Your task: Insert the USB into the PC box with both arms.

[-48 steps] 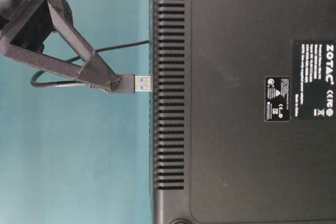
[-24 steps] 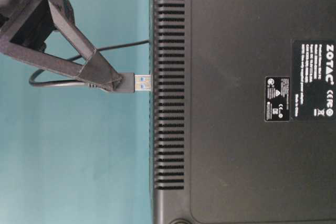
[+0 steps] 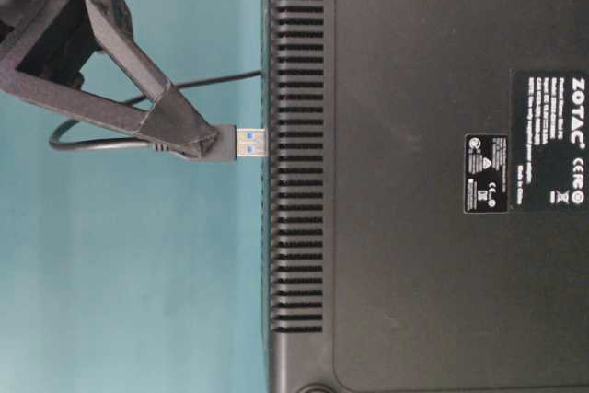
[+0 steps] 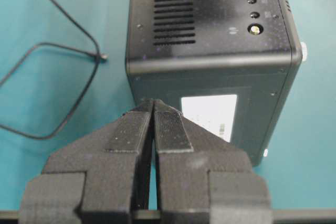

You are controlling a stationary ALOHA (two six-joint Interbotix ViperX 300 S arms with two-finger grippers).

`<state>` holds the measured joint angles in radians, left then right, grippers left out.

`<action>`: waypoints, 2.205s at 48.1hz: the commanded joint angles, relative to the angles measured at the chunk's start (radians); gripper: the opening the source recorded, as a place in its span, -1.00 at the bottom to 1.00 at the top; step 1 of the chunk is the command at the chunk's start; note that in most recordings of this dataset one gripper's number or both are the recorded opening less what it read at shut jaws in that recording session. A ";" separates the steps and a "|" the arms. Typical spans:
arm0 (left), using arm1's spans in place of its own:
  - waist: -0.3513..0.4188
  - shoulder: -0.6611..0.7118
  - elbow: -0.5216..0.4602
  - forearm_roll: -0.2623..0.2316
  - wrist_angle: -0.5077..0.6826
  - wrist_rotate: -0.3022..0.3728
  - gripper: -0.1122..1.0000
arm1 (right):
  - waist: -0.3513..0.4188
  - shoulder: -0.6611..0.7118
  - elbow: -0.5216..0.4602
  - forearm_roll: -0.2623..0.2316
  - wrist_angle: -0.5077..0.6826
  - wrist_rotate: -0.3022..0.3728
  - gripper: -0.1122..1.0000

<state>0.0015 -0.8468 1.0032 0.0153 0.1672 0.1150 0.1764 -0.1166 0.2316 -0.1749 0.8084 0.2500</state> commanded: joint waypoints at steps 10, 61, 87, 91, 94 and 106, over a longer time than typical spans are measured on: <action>0.002 0.005 -0.017 0.002 -0.005 -0.002 -0.80 | 0.006 -0.006 0.006 0.005 -0.009 0.017 -0.55; 0.002 0.005 -0.020 0.002 -0.009 -0.002 -0.80 | 0.012 -0.002 0.003 0.006 -0.005 0.048 -0.55; 0.000 0.006 -0.020 0.002 -0.011 -0.003 -0.80 | 0.002 -0.005 -0.005 0.002 -0.014 0.046 0.16; 0.002 0.006 -0.020 0.003 -0.011 -0.003 -0.80 | 0.002 -0.009 -0.006 -0.005 -0.014 0.048 0.39; 0.000 0.008 -0.020 0.002 -0.011 -0.003 -0.80 | 0.002 -0.020 -0.005 -0.012 -0.014 0.048 0.49; 0.002 0.008 -0.020 0.003 -0.011 -0.003 -0.80 | 0.000 -0.071 0.017 -0.040 -0.051 0.048 0.49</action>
<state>0.0015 -0.8437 1.0032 0.0153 0.1672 0.1135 0.1749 -0.1442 0.2500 -0.2102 0.7808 0.2884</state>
